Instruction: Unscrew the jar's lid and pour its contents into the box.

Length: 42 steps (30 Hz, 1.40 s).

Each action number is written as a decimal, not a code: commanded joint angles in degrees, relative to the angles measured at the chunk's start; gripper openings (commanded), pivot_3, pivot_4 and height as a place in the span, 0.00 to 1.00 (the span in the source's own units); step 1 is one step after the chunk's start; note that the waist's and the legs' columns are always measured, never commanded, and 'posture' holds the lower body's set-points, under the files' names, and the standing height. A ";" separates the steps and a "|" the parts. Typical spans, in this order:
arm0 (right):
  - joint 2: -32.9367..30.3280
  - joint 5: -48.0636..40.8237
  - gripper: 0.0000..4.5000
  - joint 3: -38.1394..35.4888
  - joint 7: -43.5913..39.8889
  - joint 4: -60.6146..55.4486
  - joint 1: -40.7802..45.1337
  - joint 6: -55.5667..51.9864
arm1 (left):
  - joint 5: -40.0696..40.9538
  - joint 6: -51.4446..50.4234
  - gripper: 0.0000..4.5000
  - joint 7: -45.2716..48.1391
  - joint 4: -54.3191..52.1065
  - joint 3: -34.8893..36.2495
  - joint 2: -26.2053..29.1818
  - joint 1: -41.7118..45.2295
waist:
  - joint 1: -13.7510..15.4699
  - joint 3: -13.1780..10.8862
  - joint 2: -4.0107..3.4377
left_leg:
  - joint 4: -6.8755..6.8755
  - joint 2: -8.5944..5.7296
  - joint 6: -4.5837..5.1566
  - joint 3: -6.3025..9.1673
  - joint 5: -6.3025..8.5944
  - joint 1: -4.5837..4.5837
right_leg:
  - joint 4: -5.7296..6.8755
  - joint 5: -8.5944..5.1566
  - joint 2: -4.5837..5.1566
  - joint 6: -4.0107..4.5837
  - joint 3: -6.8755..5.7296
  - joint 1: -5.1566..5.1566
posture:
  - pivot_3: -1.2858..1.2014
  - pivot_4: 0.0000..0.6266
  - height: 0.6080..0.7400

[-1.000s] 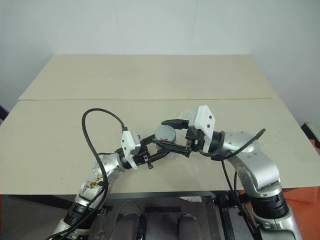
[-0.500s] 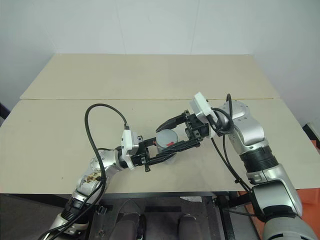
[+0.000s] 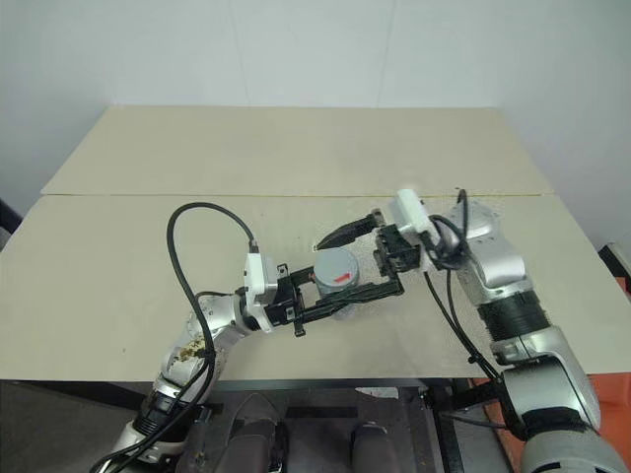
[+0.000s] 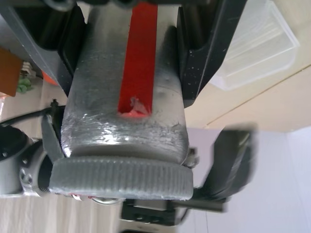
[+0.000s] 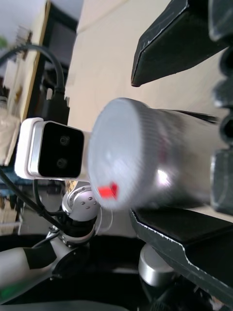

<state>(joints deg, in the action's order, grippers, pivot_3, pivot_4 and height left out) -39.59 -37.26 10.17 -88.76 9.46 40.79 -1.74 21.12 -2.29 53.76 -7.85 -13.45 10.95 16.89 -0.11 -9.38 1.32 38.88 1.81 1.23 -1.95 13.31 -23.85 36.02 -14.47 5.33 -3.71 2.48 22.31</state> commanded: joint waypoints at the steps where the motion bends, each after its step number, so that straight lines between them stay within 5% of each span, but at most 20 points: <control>1: -2.49 -1.34 0.99 -8.01 5.09 -9.40 -4.59 -1.15 | -0.16 1.82 0.43 -1.01 0.81 0.90 -0.29 0.29 | 0.18 0.00 0.00 | 0.00 -0.01 0.00 0.00 0.00 0.00 | 0.00 0.00 0.00 0.00 0.00 0.00 | 0.52 0.24 1.00; 9: -3.63 2.76 0.99 -14.55 29.10 -32.78 -18.05 -12.26 | -6.29 5.46 0.43 -6.90 7.22 0.61 -2.44 2.54 | 0.37 0.00 0.00 | 0.02 -0.02 0.00 -0.03 0.00 0.00 | 0.04 0.00 -0.01 0.00 0.04 0.02 | 0.52 0.24 1.00; 13: 3.38 10.55 0.99 -10.63 48.51 -43.11 -20.30 -20.02 | -10.31 8.59 0.43 -11.24 11.08 0.59 -4.44 4.55 | 0.38 0.00 0.00 | 0.03 -0.02 -0.01 -0.01 -0.01 0.01 | 0.05 0.01 -0.03 0.00 0.04 0.02 | 0.52 0.24 1.00; 18: 8.96 16.52 0.99 -6.81 60.96 -50.37 -21.27 -28.36 | -11.93 10.65 0.43 -13.72 12.80 1.01 -5.82 5.28 | 0.66 0.01 0.00 | 0.03 -0.06 -0.01 -0.01 -0.01 -0.18 | -0.01 0.01 0.00 -0.01 0.03 0.15 | 0.52 0.24 1.00; 42: 15.13 17.41 0.99 -5.59 66.51 -48.56 -21.58 -37.90 | -11.83 11.55 0.43 -15.65 12.95 0.99 -6.88 5.00 | 0.58 0.01 0.00 | 0.06 -0.07 -0.01 -0.09 -0.01 -0.31 | 0.01 0.01 -0.03 -0.01 -0.03 0.24 | 0.52 0.24 1.00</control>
<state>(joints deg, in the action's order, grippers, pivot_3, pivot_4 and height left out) -24.80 -19.54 6.00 -22.74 -38.14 18.57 -39.55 9.07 7.69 38.55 7.08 -12.44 4.39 21.83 0.47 -9.38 1.32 38.94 1.74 1.22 -2.04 13.30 -24.16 36.03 -14.46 5.29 -3.72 2.45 22.55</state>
